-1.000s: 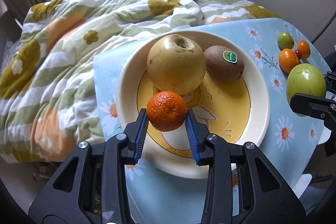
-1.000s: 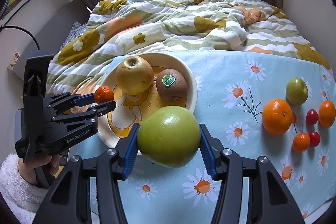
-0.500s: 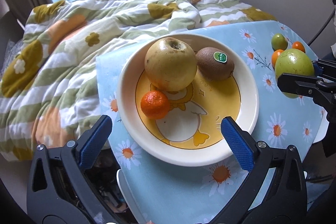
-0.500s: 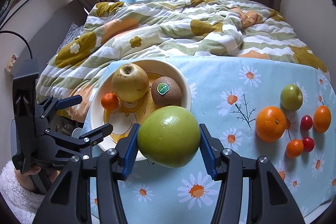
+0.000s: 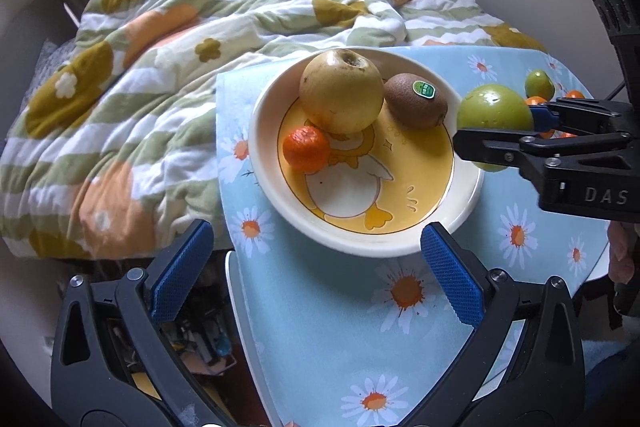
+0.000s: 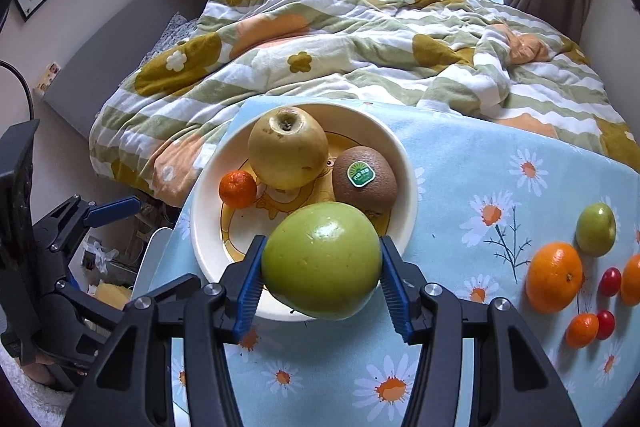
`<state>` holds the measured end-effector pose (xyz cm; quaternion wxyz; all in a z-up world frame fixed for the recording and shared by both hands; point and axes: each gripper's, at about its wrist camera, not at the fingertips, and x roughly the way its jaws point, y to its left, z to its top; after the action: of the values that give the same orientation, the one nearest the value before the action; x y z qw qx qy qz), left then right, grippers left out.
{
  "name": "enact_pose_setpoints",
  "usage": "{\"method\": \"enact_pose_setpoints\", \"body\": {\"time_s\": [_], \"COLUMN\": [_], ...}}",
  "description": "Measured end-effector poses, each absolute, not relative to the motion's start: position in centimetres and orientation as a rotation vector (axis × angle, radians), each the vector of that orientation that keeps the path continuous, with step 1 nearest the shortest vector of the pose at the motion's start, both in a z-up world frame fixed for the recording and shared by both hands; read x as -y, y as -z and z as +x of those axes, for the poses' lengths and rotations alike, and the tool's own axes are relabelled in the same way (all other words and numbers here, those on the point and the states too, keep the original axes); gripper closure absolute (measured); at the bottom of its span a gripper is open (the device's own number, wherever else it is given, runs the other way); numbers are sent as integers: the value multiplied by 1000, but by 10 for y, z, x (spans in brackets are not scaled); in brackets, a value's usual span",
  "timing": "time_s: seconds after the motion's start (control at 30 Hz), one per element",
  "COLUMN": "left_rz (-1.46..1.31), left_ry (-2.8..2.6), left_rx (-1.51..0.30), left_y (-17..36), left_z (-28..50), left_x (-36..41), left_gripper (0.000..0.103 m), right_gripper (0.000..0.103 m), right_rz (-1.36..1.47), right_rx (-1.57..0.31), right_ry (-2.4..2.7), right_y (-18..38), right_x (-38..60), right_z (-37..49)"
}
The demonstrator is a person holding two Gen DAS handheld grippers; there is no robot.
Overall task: Organize fruits
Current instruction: 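Lower the green apple into the bowl and open the right tool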
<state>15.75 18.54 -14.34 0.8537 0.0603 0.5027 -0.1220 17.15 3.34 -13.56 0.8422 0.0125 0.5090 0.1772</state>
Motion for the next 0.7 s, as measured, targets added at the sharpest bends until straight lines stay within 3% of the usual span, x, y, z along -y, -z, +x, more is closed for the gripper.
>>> {"method": "enact_pose_setpoints", "body": {"time_s": [0.7], "left_rz": [41], "left_ry": [195], "left_rx": [-1094], "left_y": [160], "left_z": [139], "left_x": [-191], "left_gripper": [0], "right_gripper": [53], "right_rz": [-53], "right_rx": [-1166], "right_ry": [-408], "right_y": [173], "right_x": [-53], "right_z": [190]}}
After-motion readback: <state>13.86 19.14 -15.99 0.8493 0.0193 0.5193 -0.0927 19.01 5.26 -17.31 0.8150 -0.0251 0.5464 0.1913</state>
